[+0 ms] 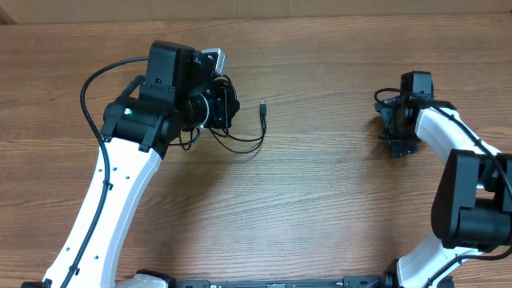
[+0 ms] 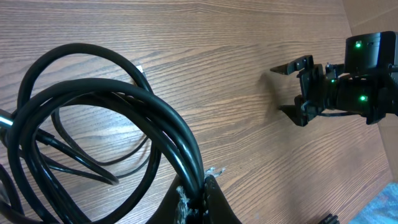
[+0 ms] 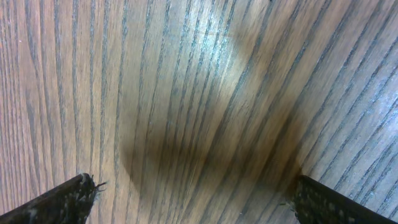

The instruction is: Untangle cables

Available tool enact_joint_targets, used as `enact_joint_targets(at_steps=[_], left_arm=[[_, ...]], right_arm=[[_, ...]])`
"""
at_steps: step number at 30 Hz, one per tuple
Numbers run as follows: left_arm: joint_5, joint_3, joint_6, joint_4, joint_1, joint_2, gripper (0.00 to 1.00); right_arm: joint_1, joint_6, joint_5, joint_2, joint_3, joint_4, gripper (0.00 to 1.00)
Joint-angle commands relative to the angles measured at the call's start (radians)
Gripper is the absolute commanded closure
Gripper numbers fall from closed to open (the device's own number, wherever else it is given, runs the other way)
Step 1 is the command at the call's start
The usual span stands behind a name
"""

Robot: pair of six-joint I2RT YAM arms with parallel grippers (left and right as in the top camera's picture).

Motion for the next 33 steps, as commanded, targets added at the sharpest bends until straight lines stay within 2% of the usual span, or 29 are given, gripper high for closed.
enact_joint_targets(at_steps=[1,3,6,7,8,11,13,14,15,16,17,18,19,20,21,23,24,26,27,29,31,33], left_arm=[[0.018,0.015,-0.038,0.005,0.005,0.002,0.96],[0.017,0.015,-0.087,-0.005,0.005,0.002,0.96],[-0.007,0.015,-0.241,-0.022,0.006,0.002,0.96],[-0.090,0.014,-0.384,-0.054,0.006,0.002,0.96],[-0.149,0.013,-0.450,-0.079,0.006,0.003,0.96],[-0.179,0.013,-0.490,-0.101,0.006,0.044,0.96],[-0.116,0.013,-0.490,-0.086,0.035,0.095,0.96],[-0.048,0.013,-0.489,-0.075,0.060,0.113,0.95],[0.096,0.013,-0.476,-0.056,0.110,0.141,0.96],[0.193,0.013,-0.451,-0.042,0.144,0.161,0.96],[0.251,0.013,-0.422,-0.031,0.165,0.176,0.96],[0.315,0.013,-0.381,-0.021,0.187,0.195,0.96],[0.362,0.013,-0.342,-0.017,0.203,0.212,0.96],[0.419,0.013,-0.280,-0.016,0.219,0.237,0.96],[0.447,0.013,-0.249,-0.016,0.224,0.249,0.96],[0.571,0.013,-0.118,-0.004,0.228,0.300,0.96],[0.634,0.013,-0.050,0.003,0.227,0.321,0.95],[0.766,0.013,0.091,-0.003,0.227,0.363,0.96],[0.837,0.013,0.153,-0.007,0.227,0.392,0.96],[0.861,0.013,0.198,-0.006,0.227,0.415,0.96],[0.860,0.013,0.227,-0.007,0.227,0.422,0.96],[0.864,0.013,0.265,-0.007,0.228,0.422,0.96]], right_arm=[[0.000,-0.001,-0.024,0.057,-0.035,0.006,0.00],[0.000,-0.001,-0.024,0.057,-0.035,0.006,0.00],[0.000,-0.001,-0.024,0.057,-0.035,0.006,0.00],[0.000,-0.001,-0.024,0.057,-0.035,0.006,0.00],[0.000,-0.001,-0.024,0.057,-0.035,0.006,0.00],[0.000,0.000,-0.040,0.057,-0.035,0.020,0.00],[0.000,-0.001,-0.179,0.057,-0.035,0.022,0.00],[0.000,-0.060,-0.314,0.057,-0.035,-0.041,0.00],[0.000,-0.153,-0.403,0.057,-0.035,-0.071,0.00],[0.000,-0.240,-0.511,0.057,-0.035,-0.058,0.18],[0.005,-0.316,-0.591,0.057,-0.035,-0.045,0.43],[0.016,-0.405,-0.688,0.057,-0.035,-0.037,0.56],[0.031,-0.495,-0.782,0.057,-0.035,-0.035,0.58],[0.065,-0.660,-0.935,0.057,-0.035,-0.034,0.55],[0.084,-0.747,-1.006,0.057,-0.035,-0.035,0.51],[0.171,-0.898,-1.159,0.057,-0.035,-0.027,0.29],[0.202,-0.883,-1.173,0.057,-0.035,-0.002,0.25],[0.274,-0.770,-1.170,0.057,-0.035,0.104,0.27],[0.314,-0.687,-1.126,0.057,-0.035,0.154,0.36],[0.380,-0.520,-0.964,0.057,-0.035,0.214,0.49],[0.430,-0.431,-0.872,0.057,-0.035,0.282,0.58],[0.467,-0.376,-0.866,0.057,-0.035,0.399,0.68]])
